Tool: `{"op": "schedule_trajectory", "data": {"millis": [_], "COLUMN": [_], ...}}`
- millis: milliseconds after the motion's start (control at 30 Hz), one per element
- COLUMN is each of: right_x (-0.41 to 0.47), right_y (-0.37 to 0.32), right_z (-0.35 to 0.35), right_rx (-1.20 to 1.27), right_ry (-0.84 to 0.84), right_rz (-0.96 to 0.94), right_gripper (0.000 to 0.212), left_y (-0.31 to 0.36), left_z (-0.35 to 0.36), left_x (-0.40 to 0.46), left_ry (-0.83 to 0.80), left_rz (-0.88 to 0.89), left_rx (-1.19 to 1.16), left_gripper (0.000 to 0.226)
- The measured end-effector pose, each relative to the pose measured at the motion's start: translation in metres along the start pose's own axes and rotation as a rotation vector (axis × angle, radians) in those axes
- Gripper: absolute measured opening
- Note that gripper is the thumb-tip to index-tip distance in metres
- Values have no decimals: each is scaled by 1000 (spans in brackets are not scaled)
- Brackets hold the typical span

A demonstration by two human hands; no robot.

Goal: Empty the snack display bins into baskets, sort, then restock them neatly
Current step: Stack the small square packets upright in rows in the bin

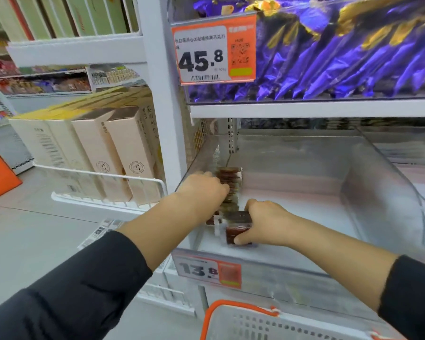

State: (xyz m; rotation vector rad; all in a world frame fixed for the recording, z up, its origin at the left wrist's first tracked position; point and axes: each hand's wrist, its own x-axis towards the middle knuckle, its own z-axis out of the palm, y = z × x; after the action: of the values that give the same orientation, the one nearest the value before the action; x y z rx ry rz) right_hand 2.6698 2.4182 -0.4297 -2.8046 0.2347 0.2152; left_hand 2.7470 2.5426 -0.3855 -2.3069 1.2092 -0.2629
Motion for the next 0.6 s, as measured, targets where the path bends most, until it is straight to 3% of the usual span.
{"op": "schedule_trajectory", "data": {"millis": [67, 167, 233, 300, 400, 533, 600], "right_x": [1, 3, 10, 20, 31, 30, 30], "right_y": [-1, -9, -16, -21, -24, -16, -13], "right_z": [-1, -5, -5, 0, 7, 10, 13], "right_rx": [31, 104, 204, 366, 576, 779, 825], "right_ry": [-22, -82, -111, -101, -85, -47, -14], "right_rz": [74, 173, 212, 232, 287, 336, 349], "right_gripper": [55, 54, 53, 57, 69, 48, 45], "left_y": [-2, -4, 3, 15, 34, 48, 52], "left_z": [-5, 3, 21, 35, 47, 53, 52], "left_x": [-20, -59, -83, -102, -112, -105, -103], "left_ry": [145, 587, 849, 842, 617, 533, 554], "left_rz": [9, -11, -126, -325, -601, -681, -705], "left_rx": [6, -165, -383, -637, -1091, -1501, -1590], "left_gripper": [46, 45, 43, 55, 72, 58, 51]}}
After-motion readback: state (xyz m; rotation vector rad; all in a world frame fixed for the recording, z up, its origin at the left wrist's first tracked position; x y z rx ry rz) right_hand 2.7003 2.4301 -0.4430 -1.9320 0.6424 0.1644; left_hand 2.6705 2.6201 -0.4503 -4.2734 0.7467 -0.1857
